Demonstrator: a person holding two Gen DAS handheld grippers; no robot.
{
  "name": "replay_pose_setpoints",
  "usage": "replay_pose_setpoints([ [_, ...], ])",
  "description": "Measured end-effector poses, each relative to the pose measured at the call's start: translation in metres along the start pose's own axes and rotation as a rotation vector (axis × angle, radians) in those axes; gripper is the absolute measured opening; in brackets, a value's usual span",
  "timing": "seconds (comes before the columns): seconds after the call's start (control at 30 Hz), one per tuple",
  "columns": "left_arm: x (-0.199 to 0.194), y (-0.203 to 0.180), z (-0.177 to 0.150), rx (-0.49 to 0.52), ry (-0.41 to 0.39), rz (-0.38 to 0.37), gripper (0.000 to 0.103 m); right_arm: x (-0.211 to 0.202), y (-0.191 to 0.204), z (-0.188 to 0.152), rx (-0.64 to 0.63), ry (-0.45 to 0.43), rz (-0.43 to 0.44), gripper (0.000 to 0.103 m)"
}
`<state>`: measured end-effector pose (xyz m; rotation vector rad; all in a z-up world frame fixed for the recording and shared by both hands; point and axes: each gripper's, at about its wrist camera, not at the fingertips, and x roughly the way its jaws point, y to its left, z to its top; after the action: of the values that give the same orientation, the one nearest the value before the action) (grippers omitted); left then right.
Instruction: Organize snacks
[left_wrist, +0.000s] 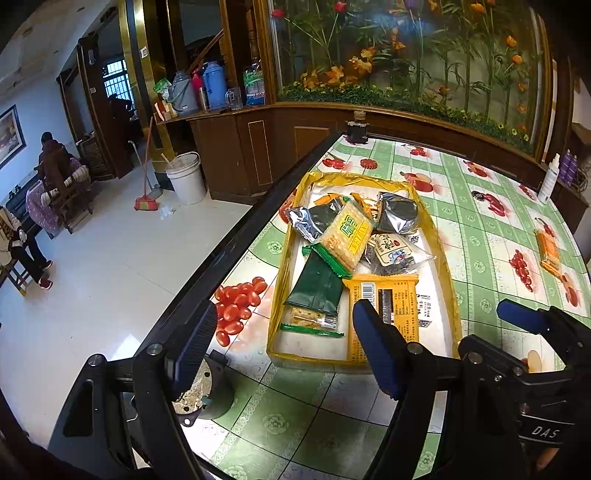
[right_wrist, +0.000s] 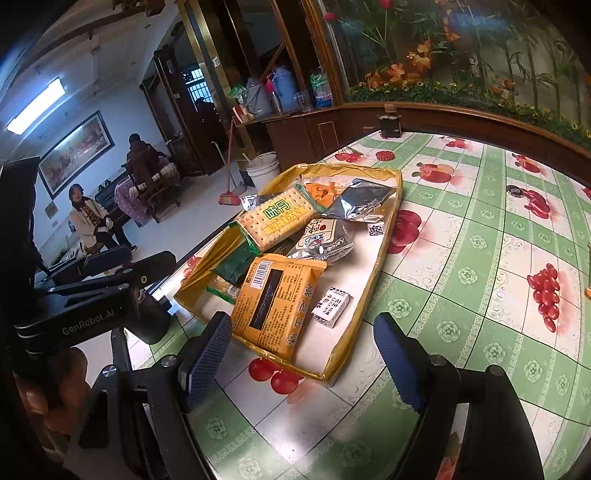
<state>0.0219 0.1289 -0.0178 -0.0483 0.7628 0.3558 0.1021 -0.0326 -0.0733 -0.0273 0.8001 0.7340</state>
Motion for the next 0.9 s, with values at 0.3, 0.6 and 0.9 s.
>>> replay_pose_setpoints([
  [0.3,-0.019,-0.005,-0.003,0.022,-0.018,-0.033,0.076,-0.01,0.006,-0.007,-0.012,-0.006,-0.011,0.081],
  [0.6,-0.035,-0.009,-0.014,0.056,-0.025,-0.045,0.076,-0.019,0.019,-0.014,-0.113,0.006,-0.012,0.082],
  [0.9,-0.045,-0.011,-0.029,0.092,-0.015,-0.057,0.076,-0.017,0.033,-0.024,-0.251,0.075,-0.044,0.083],
])
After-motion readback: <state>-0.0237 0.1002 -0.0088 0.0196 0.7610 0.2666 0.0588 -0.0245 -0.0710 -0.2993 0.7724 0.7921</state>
